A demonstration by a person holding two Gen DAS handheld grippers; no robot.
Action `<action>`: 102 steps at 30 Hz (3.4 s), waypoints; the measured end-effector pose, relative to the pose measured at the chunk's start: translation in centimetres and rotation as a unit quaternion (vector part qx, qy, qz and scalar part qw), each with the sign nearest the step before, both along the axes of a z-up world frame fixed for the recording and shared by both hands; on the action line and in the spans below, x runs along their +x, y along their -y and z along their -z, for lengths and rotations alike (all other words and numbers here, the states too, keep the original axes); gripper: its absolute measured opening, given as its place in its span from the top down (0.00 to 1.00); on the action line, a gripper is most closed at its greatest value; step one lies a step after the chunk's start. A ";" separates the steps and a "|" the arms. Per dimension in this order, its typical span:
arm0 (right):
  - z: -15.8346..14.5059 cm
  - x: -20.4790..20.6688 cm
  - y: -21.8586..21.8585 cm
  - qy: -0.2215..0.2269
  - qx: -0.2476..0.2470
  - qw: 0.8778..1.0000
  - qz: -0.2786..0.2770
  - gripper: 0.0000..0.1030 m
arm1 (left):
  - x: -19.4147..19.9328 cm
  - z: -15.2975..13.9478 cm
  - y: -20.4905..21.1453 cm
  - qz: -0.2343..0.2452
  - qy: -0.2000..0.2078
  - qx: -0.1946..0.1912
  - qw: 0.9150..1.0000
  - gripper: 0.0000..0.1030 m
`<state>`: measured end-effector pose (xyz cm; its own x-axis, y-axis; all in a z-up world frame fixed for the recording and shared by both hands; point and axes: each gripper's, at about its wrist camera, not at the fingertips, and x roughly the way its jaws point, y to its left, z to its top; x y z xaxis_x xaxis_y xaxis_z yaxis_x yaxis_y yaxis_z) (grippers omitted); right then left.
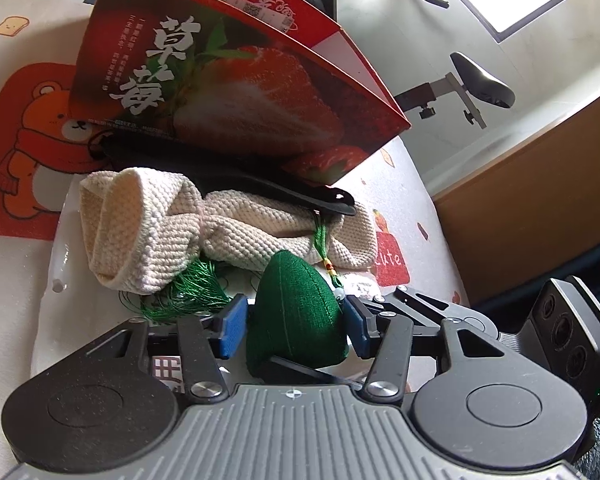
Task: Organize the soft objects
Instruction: 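Lift the green pouch with both grippers and carry it over the red box, then lower the green pouch into the red box and open both grippers, then move both grippers back toward the cream knitted cloth beside the box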
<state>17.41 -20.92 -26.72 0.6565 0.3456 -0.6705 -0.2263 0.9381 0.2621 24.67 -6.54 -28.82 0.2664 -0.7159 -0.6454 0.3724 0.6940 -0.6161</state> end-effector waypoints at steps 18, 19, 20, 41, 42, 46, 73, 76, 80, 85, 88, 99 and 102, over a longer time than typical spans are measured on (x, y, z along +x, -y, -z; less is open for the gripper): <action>-11.1 0.4 0.1 0.145 -0.027 0.989 -0.027 0.42 | -0.3 -13.4 -2.3 -0.022 0.157 -0.059 0.986 0.52; -12.0 0.6 0.0 0.155 -0.032 0.987 -0.029 0.42 | -0.2 -14.3 -2.3 -0.025 0.168 -0.062 0.983 0.52; -13.0 1.0 0.0 0.165 -0.035 0.985 -0.030 0.42 | -0.2 -15.1 -2.4 -0.027 0.180 -0.065 0.981 0.52; -20.7 10.9 -0.2 0.259 -0.124 0.956 -0.055 0.41 | 6.3 -22.8 -2.0 -0.062 0.283 -0.087 0.953 0.52; -20.7 11.4 -0.1 0.261 -0.128 0.955 -0.055 0.41 | 6.5 -22.7 -1.9 -0.063 0.285 -0.087 0.952 0.52; -20.4 13.2 0.4 0.267 -0.140 0.952 -0.056 0.41 | 7.7 -22.3 -1.5 -0.065 0.291 -0.082 0.951 0.52; -10.8 19.8 3.7 0.174 -0.131 0.976 -0.005 0.39 | 14.9 -15.1 1.9 -0.064 0.233 0.014 0.970 0.51; -10.1 19.4 4.1 0.164 -0.139 0.977 0.007 0.38 | 14.9 -14.9 1.3 -0.070 0.235 0.028 0.969 0.49; -9.6 18.2 4.8 0.154 -0.134 0.978 0.032 0.35 | 14.0 -14.6 0.7 -0.078 0.238 0.057 0.966 0.48; -9.3 16.4 5.3 0.140 -0.112 0.981 0.075 0.25 | 11.7 -14.6 0.2 -0.071 0.249 0.088 0.962 0.48; -9.2 14.7 5.3 0.137 -0.104 0.980 0.097 0.16 | 9.9 -14.6 -0.3 -0.062 0.259 0.103 0.958 0.45; -7.2 7.0 3.3 0.110 -0.090 0.981 0.134 0.01 | 3.1 -11.5 -3.4 -0.060 0.224 0.107 0.967 0.35; -6.1 4.9 2.5 0.095 -0.088 0.983 0.133 0.01 | 1.3 -9.8 -3.9 -0.060 0.202 0.107 0.972 0.35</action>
<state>22.27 -23.43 -20.66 0.8266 0.0339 -0.5618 0.0046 0.9977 0.0671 25.94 -2.60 -19.03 0.6022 -0.5244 -0.6020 0.4624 0.8438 -0.2725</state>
